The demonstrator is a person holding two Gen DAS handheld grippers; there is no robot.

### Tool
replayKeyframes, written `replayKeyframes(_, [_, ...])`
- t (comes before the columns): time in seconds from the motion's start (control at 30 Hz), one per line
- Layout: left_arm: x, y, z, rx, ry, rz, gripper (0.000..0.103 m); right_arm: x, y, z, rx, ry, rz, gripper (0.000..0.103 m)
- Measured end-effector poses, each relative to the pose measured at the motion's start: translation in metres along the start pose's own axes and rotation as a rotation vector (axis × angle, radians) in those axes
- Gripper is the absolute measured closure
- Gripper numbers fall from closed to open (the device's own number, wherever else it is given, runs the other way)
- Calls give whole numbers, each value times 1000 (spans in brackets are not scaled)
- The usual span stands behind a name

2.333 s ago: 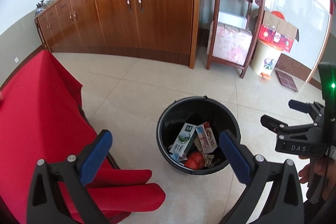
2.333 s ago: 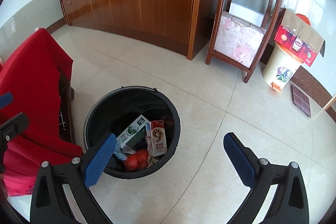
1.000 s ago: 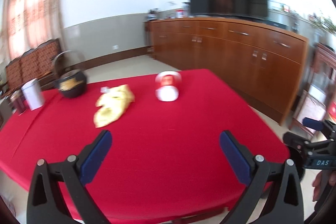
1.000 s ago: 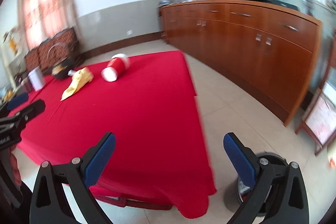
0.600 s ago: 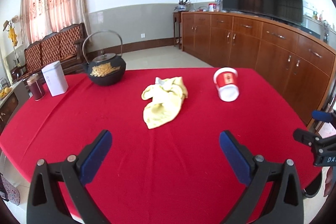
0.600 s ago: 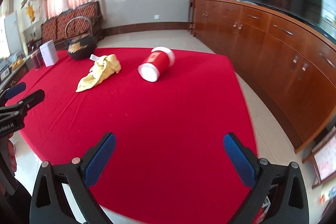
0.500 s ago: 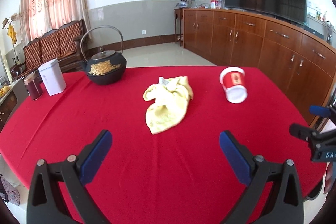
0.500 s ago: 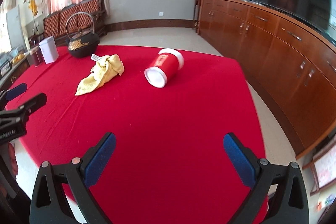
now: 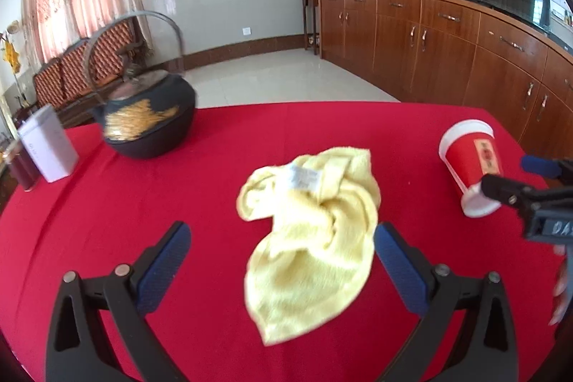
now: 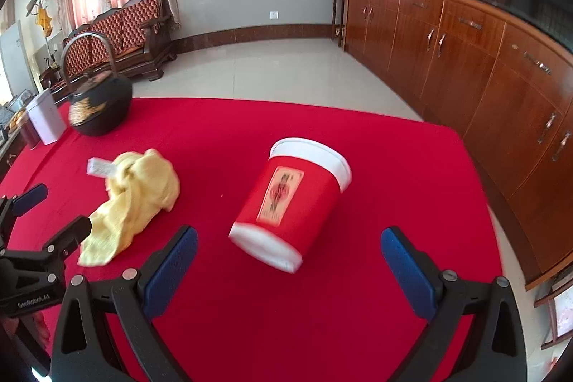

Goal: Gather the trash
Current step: 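Move both tools back toward the red table, then grasp the yellow cloth with the left tool while the right tool grasps the red paper cup, then carry the yellow cloth and red paper cup over the black bin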

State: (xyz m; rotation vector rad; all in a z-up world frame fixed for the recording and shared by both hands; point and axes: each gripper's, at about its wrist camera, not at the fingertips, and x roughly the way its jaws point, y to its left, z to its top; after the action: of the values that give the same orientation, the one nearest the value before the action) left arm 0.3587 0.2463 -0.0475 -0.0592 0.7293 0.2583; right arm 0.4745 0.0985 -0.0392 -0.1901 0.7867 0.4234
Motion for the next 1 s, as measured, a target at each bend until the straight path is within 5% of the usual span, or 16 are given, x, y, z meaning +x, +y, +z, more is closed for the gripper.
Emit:
replayKeyframes(0.27, [36, -16, 15, -12, 81, -3, 1, 47, -2, 12, 8, 79, 9, 16])
replayKeyframes(0.37, [46, -16, 16, -28, 115, -20, 5, 54, -4, 16, 10, 93, 17, 28])
replayKeyframes(0.43, [51, -19, 13, -12, 144, -48, 17, 55, -5, 17, 12, 99, 31, 35])
replayKeyframes(0.57, [43, -22, 8, 18, 147, -89, 73, 51, -6, 14, 8, 90, 48, 40])
replayKeyframes(1.0, [-76, -56, -37, 56, 3, -109, 75, -30, -33, -33, -4, 20, 25, 43])
